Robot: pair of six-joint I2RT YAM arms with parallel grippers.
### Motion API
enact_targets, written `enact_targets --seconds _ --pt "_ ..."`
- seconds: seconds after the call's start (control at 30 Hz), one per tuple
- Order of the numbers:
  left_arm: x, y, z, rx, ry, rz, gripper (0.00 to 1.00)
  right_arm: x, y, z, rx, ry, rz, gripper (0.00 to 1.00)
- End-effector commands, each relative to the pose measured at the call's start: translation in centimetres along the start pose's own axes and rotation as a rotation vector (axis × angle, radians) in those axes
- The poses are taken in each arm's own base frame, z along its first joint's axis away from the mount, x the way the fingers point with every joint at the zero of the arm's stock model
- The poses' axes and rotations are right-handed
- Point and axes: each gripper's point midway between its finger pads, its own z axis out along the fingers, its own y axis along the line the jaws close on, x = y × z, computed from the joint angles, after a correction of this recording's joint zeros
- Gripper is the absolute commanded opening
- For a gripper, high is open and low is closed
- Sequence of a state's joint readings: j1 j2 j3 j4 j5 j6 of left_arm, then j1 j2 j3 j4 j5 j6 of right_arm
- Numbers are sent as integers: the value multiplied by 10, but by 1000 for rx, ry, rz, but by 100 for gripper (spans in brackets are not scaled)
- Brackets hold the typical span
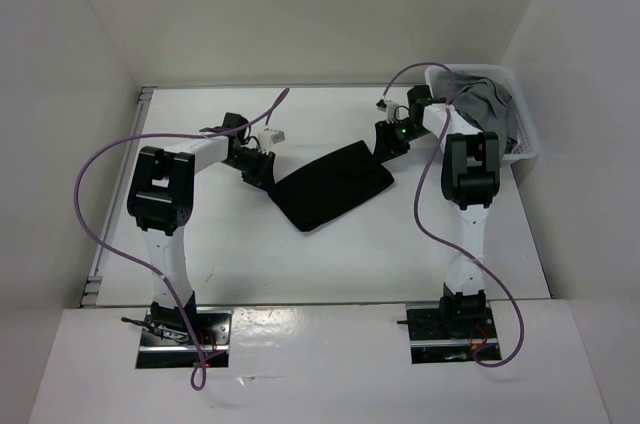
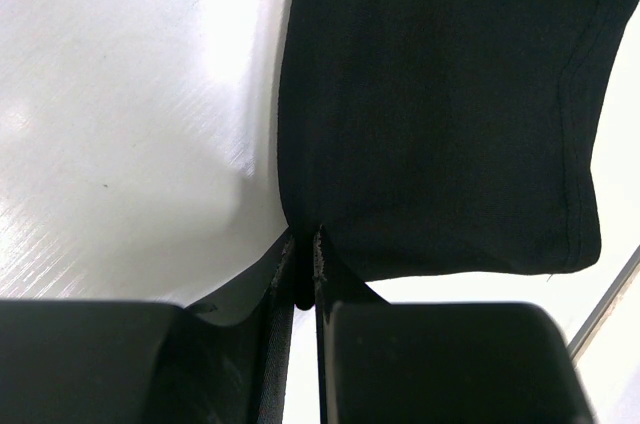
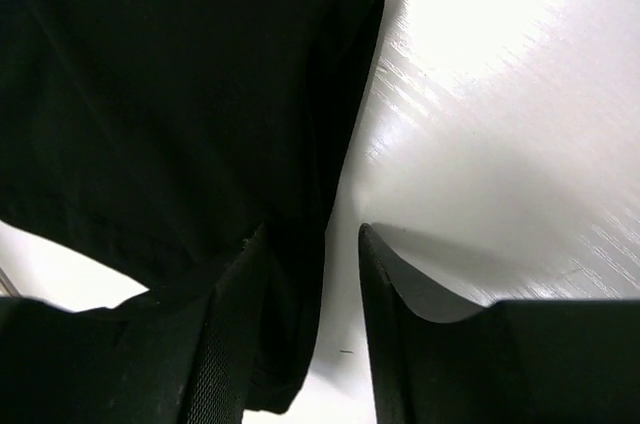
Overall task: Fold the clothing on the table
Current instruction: Fold the skirt
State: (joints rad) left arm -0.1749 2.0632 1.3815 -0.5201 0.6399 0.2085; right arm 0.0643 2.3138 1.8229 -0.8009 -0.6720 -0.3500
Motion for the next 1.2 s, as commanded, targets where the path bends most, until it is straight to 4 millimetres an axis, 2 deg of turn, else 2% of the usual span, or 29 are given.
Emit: enact_targets --seconds 0.0,0.37,0.67,0.8,0.83,0.93,1.07,1.17 --pt "28 14 10 -55 102 4 16 29 -12 24 12 102 23 46" --pt "30 14 13 -44 106 -2 16 27 -15 24 20 106 22 46" --pt "32 13 12 -41 113 2 16 29 1 36 18 142 -10 44" --pt "32 13 12 -41 113 2 16 30 0 36 26 145 -11 37" --pt "32 13 12 -41 113 2 16 30 0 36 27 145 -11 31" --pt "32 12 12 -33 110 2 16 30 0 36 27 145 -11 22" --pt "32 12 13 -33 110 2 16 31 -3 35 44 151 -12 19" --pt "32 12 13 -33 110 2 16 28 -4 32 56 148 -18 11"
